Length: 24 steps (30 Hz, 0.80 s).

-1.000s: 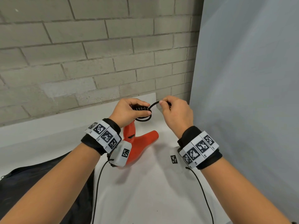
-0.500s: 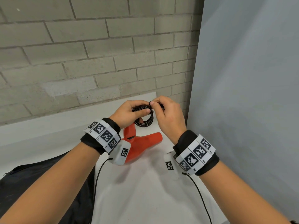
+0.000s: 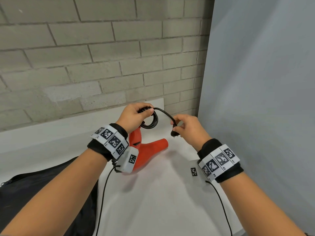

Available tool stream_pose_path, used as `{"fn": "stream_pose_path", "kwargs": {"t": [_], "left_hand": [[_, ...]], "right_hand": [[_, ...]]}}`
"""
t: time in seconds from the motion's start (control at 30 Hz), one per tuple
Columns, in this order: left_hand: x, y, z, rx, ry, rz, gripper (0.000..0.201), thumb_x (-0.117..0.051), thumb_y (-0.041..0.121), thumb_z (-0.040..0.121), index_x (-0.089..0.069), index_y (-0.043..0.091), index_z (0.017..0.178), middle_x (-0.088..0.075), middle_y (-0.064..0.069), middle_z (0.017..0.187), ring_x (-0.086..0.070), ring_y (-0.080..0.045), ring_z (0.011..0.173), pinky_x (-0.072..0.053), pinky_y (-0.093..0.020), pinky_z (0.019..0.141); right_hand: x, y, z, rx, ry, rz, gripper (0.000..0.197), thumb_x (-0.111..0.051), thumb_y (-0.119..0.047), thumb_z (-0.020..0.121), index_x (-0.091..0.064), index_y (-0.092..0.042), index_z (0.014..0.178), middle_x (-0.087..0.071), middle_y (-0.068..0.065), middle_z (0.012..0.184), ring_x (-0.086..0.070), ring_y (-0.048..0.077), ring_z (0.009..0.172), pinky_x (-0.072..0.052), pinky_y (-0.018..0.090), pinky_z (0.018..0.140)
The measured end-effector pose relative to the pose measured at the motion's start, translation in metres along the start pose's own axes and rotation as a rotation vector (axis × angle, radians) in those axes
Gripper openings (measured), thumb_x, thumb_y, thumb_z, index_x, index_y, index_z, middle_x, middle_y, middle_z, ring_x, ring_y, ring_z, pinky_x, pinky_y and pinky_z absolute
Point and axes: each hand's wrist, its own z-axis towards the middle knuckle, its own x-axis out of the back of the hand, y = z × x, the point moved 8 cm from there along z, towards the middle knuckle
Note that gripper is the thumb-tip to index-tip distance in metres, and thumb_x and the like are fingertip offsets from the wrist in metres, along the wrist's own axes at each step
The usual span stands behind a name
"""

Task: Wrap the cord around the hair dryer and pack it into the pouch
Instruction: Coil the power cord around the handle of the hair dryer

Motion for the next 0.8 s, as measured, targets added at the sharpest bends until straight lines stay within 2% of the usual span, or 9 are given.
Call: {"fn": "stream_pose_path", "kwargs": {"t": [0.07,0.17,0.23,0.37,0.43,0.53,0.63,0.7,0.8], "left_hand": [[-0.002,-0.001,0.001,0.012,0.003,-0.024,0.009,-0.060,0.013,0.085,-0.064,0.018,0.092,-0.061,0.010,0.079,-0.056,-0.001,0.074,-0.042,-0.015,0.073],[-0.007,-0.002,0.000,0.031,-0.020,-0.061,0.014,-0.059,0.013,0.085,-0.065,0.014,0.098,-0.062,0.011,0.083,-0.056,-0.001,0.077,-0.043,-0.008,0.070],[-0.010,-0.002,-0.002,0.052,-0.040,-0.107,0.020,-0.058,0.013,0.086,-0.065,0.008,0.104,-0.064,0.007,0.085,-0.057,-0.003,0.078,-0.044,-0.006,0.072],[-0.015,-0.001,-0.006,0.079,-0.085,-0.187,0.021,-0.054,0.012,0.088,-0.064,0.005,0.105,-0.065,-0.010,0.096,-0.060,-0.017,0.089,-0.044,-0.027,0.090],[-0.014,-0.001,-0.007,0.095,-0.084,-0.198,0.016,-0.054,0.014,0.089,-0.065,0.011,0.100,-0.066,-0.007,0.093,-0.060,-0.017,0.088,-0.045,-0.029,0.090],[-0.011,-0.003,-0.005,0.106,-0.070,-0.217,0.012,-0.054,0.013,0.088,-0.065,0.017,0.093,-0.065,-0.002,0.090,-0.059,-0.015,0.087,-0.046,-0.026,0.088],[-0.011,-0.002,-0.004,0.093,-0.082,-0.206,0.015,-0.054,0.013,0.089,-0.063,0.014,0.100,-0.064,0.000,0.089,-0.059,-0.010,0.083,-0.048,-0.012,0.078],[-0.012,0.000,-0.004,0.080,-0.083,-0.186,0.015,-0.054,0.014,0.089,-0.063,0.015,0.101,-0.064,0.003,0.088,-0.059,-0.005,0.080,-0.047,-0.006,0.072],[-0.012,0.000,-0.003,0.079,-0.077,-0.152,0.014,-0.055,0.015,0.088,-0.063,0.017,0.100,-0.064,0.001,0.091,-0.059,-0.007,0.082,-0.047,-0.013,0.078]], "right_hand": [[0.001,-0.009,-0.003,0.018,0.012,0.132,0.023,-0.056,0.001,0.085,-0.054,-0.020,0.079,-0.058,0.001,0.082,-0.062,0.001,0.052,-0.053,0.014,0.056],[0.001,-0.030,-0.005,0.073,0.037,0.339,0.026,-0.057,0.001,0.085,-0.052,-0.023,0.078,-0.056,0.000,0.077,-0.059,0.004,0.049,-0.057,0.025,0.059],[0.001,-0.040,-0.004,0.106,0.080,0.434,0.026,-0.057,0.002,0.085,-0.051,-0.023,0.078,-0.056,0.001,0.079,-0.060,0.004,0.051,-0.058,0.024,0.058],[-0.007,-0.041,-0.002,0.128,0.197,0.399,0.028,-0.060,0.002,0.083,-0.048,-0.022,0.074,-0.060,0.018,0.087,-0.062,0.021,0.070,-0.056,0.017,0.056],[-0.010,-0.038,-0.002,0.146,0.262,0.282,0.024,-0.063,-0.002,0.082,-0.048,-0.020,0.075,-0.061,0.017,0.087,-0.059,0.015,0.071,-0.053,0.014,0.058],[-0.011,-0.039,-0.003,0.179,0.300,0.138,0.018,-0.064,-0.008,0.081,-0.049,-0.015,0.078,-0.055,0.001,0.081,-0.050,0.002,0.065,-0.043,0.006,0.060],[-0.015,-0.043,-0.004,0.179,0.294,0.036,0.016,-0.061,-0.010,0.084,-0.046,-0.015,0.079,-0.046,-0.007,0.077,-0.045,0.005,0.065,-0.040,0.011,0.059],[-0.015,-0.042,-0.002,0.143,0.326,0.030,0.016,-0.059,-0.010,0.083,-0.046,-0.015,0.077,-0.046,-0.005,0.076,-0.045,0.009,0.065,-0.038,0.013,0.058],[-0.013,-0.035,0.002,0.054,0.369,0.138,0.021,-0.060,-0.008,0.079,-0.044,-0.017,0.068,-0.050,-0.001,0.071,-0.046,0.010,0.060,-0.039,0.010,0.052]]}}
